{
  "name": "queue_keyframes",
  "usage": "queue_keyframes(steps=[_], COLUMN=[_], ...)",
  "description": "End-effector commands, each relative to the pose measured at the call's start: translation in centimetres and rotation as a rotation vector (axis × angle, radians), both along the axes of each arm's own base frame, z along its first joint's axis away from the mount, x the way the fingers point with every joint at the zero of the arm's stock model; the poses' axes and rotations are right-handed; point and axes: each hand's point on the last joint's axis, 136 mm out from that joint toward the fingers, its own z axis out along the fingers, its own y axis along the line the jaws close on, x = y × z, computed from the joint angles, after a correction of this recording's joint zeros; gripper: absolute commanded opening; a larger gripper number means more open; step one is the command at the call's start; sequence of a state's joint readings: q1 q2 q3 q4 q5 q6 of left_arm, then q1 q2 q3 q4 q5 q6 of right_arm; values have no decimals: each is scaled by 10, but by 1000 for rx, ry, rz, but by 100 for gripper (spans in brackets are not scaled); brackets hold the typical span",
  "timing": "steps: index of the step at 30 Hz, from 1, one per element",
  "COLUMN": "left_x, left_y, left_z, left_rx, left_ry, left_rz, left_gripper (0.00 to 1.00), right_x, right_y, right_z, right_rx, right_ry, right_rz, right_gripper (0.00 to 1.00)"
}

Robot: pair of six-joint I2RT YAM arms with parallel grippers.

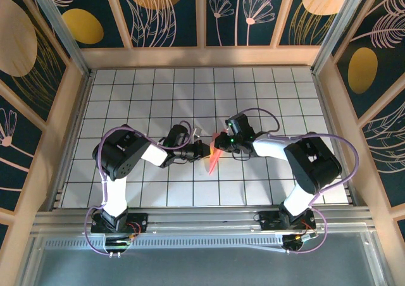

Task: Fold a paper plane with a square sheet of paper (fold left side to right side)
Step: Fold the wing for the fifth time at the center of the table.

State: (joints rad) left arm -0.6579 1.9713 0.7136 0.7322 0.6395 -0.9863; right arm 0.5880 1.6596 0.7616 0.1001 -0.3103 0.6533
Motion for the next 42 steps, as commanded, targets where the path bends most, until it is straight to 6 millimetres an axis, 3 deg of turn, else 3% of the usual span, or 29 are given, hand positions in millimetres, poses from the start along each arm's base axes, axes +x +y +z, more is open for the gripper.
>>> queue_keyframes(steps=[1,14,26,42], left_x=[-4,-4,-4,-3], left_y=[17,17,19,29], left_z=[-51,-57,-59,-57], left_rx=[154,171,185,199], left_ry=[65,78,84,72], left_rz=[36,28,45,99], left_gripper=[9,17,2,0], right_x=[4,0,-1,2], right_y=[1,-8,-5,-14], right_z=[-1,-10,-8,17], right_rx=[-28,-75,-44,-31], right_ry=[-5,22,10,-70], right_rz=[-5,-28,-32,-55], right_gripper=[11,10,10,16])
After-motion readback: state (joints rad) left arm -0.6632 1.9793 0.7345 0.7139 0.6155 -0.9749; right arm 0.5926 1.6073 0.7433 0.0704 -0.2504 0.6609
